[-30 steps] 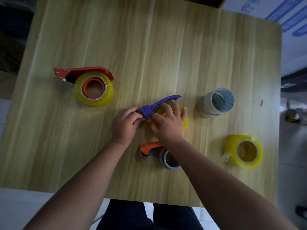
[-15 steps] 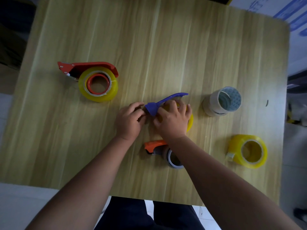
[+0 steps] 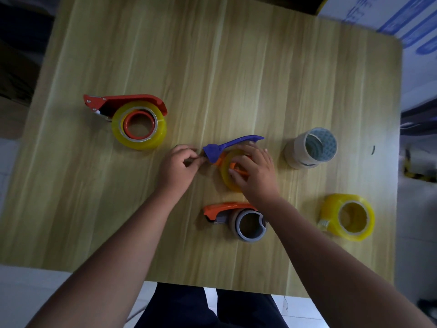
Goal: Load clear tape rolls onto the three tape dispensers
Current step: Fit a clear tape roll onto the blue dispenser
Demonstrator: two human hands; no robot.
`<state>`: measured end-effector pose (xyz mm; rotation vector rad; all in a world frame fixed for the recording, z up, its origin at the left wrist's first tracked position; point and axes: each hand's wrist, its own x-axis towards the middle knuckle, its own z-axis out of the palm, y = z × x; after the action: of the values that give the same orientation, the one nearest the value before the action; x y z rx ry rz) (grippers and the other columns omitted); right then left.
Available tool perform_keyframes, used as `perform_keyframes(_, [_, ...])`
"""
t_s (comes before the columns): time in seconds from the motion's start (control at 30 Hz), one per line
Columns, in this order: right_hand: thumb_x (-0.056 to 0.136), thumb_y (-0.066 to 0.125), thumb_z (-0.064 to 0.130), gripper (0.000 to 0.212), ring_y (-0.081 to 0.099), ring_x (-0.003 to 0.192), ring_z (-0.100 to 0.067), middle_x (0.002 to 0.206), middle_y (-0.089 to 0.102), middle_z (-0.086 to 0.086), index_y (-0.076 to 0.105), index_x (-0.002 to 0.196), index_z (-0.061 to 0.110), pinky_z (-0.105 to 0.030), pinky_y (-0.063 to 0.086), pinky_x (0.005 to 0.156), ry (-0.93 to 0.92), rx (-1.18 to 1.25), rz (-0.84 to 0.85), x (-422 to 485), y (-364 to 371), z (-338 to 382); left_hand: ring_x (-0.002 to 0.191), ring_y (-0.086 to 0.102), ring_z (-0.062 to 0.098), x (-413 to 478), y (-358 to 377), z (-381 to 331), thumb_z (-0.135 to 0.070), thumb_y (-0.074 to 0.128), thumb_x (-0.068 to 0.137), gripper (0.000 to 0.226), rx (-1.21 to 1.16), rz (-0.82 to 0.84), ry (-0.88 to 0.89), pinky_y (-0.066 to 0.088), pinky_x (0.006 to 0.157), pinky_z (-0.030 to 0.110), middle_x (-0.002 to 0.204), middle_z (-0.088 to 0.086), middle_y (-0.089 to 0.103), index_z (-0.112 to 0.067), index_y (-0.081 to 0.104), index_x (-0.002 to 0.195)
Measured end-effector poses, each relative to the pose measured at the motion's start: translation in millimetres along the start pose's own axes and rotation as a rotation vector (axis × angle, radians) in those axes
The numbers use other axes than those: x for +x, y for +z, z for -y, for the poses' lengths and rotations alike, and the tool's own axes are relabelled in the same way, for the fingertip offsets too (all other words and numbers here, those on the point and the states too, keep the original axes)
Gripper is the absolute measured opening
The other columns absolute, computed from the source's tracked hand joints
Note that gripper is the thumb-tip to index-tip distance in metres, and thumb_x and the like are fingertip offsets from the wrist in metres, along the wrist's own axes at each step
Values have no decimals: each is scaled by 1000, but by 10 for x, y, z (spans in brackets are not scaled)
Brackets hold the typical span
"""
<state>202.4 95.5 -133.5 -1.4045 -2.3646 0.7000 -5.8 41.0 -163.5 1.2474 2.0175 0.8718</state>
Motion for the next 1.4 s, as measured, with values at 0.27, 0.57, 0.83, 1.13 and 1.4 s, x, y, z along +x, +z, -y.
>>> perform_keyframes(0.27, [68, 85, 44, 104, 35, 136, -31, 158, 13, -2, 20, 149, 40, -44, 44, 98, 279, -82, 347, -232, -402, -91, 101, 60, 8, 107, -158, -301, -28, 59, 92, 26, -21, -86, 77, 52, 84, 29, 110, -6, 66, -19, 61, 116])
perform_keyframes(0.57, [70, 81, 50, 102, 50, 125, -32, 158, 20, 1, 20, 151, 37, -43, 51, 86, 311, -96, 321, -242, -307, -157, 114, 57, 16, 496, -66, -613, -23, 51, 98, 32, 215, 531, 121, 44, 94, 30, 124, -3, 64, -25, 61, 128])
perform_keyframes(0.83, [66, 83, 53, 102, 51, 123, -28, 151, 26, -1, 25, 146, 28, -40, 49, 86, 347, -42, 257, -208, -276, -119, 120, 51, 9, 495, -123, -586, -24, 50, 99, 33, 201, 562, 81, 38, 96, 24, 134, -7, 58, -30, 58, 131])
perform_keyframes(1.13, [73, 76, 56, 93, 27, 141, -32, 159, 12, -5, 25, 147, 32, -47, 42, 105, 331, -54, 341, -169, -382, -40, 120, 49, 24, -140, -124, -373, -28, 86, 64, 71, 199, 113, 194, 46, 101, 39, 128, 10, 49, -11, 46, 120])
perform_keyframes(1.4, [79, 67, 49, 57, 30, 139, -39, 147, 41, -14, 54, 127, 20, -61, 24, 111, 47, -215, 42, -52, -40, 281, 91, 61, 19, -380, 138, -91, -21, 82, 73, 25, 115, -63, -50, 51, 80, 30, 103, 1, 57, -13, 69, 94])
